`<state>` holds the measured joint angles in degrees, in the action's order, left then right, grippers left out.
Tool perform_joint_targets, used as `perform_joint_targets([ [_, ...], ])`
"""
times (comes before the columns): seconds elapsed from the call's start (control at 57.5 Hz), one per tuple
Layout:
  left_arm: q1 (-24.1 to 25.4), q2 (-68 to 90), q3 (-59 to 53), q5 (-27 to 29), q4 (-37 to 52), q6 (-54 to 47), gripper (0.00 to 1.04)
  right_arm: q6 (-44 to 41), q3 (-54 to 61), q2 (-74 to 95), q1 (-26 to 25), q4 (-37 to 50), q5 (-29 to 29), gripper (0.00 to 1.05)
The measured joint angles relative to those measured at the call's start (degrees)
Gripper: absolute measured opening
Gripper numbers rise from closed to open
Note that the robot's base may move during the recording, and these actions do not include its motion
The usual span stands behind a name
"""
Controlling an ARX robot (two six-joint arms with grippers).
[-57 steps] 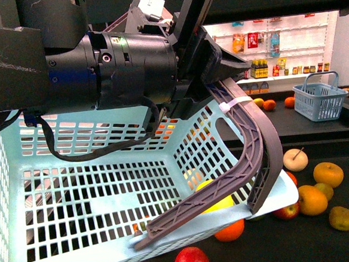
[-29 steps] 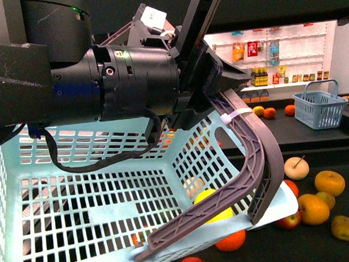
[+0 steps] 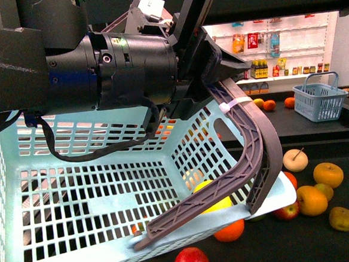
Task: Pick lemon from shelf
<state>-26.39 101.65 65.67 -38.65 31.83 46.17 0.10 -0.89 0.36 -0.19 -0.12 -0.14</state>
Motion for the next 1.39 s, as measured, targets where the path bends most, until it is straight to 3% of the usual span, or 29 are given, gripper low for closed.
perform_joint_targets([
  [0.087,0.0,0.0,0.0,0.0,0.0,0.0,0.08,0.0,0.0,0.0,0.0,0.0,0.0,0.08],
  [0.157,0.0,0.0,0.0,0.0,0.0,0.0,0.08,0.0,0.0,0.0,0.0,0.0,0.0,0.17],
  [0.331,0.0,0.0,0.0,0.0,0.0,0.0,0.08,0.0,0.0,0.0,0.0,0.0,0.0,0.45],
  [0.452,0.0,0.0,0.0,0.0,0.0,0.0,0.08,0.0,0.0,0.0,0.0,0.0,0.0,0.76],
  [0.574,0.0,-0.1,0.2,13.6,-3.3,0.3,0.08,0.0,0.0,0.0,0.0,0.0,0.0,1.03],
  [1.009,14.0,1.0,-0.2,32.6,20.7,18.3,0.08,0.0,0.0,-0.1,0.0,0.0,0.0,1.02],
  [1.235,22.3,4.1,-0.2,36.5,31.5,28.1,0.08,0.0,0.0,-0.1,0.0,0.0,0.0,1.02],
  [1.392,28.0,7.6,0.4,37.0,33.0,31.4,0.08,0.0,0.0,-0.1,0.0,0.0,0.0,1.02],
])
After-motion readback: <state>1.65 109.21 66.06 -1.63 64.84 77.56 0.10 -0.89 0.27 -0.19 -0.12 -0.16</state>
